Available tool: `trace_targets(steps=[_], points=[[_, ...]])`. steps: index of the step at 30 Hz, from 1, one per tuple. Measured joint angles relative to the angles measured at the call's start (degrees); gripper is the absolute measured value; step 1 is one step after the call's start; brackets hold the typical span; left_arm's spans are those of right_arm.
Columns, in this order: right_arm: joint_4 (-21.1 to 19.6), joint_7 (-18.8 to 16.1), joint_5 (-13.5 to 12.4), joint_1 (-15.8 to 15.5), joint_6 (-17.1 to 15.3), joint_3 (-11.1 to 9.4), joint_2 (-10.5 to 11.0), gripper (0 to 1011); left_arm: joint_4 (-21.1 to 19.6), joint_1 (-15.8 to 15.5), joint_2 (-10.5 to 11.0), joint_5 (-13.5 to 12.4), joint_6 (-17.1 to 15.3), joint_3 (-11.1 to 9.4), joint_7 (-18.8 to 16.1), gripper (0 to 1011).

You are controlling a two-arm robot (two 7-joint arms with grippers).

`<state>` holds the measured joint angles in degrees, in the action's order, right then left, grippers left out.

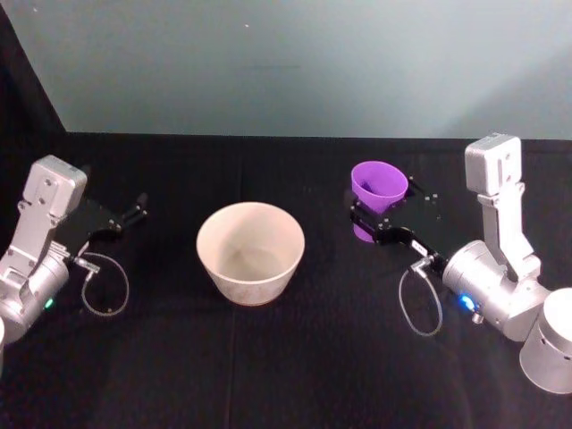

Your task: Pick up the cup and pour the mung beans from the cup into the bowl.

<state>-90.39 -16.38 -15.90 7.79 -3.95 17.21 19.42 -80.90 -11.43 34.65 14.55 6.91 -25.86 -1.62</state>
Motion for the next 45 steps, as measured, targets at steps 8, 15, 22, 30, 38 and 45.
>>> trace_targets(steps=[8,15,22,30,38,45], points=[[-0.01,0.0,0.04,-0.01,0.18,0.11,0.12,724,0.0,0.0,0.0,0.0,0.0,0.0,0.0,1000],[-0.05,0.02,0.07,-0.01,0.27,0.15,0.16,724,0.0,0.0,0.0,0.0,0.0,0.0,0.0,1000],[-0.05,0.04,0.1,-0.01,0.34,0.2,0.2,724,0.0,0.0,0.0,0.0,0.0,0.0,0.0,1000],[-0.05,0.04,0.13,-0.01,0.38,0.21,0.24,726,0.0,0.0,0.0,0.0,0.0,0.0,0.0,1000],[-0.05,0.04,0.15,-0.01,0.42,0.21,0.24,724,0.0,0.0,0.0,0.0,0.0,0.0,0.0,1000],[-0.05,0.04,0.15,-0.01,0.42,0.21,0.24,724,0.0,0.0,0.0,0.0,0.0,0.0,0.0,1000]])
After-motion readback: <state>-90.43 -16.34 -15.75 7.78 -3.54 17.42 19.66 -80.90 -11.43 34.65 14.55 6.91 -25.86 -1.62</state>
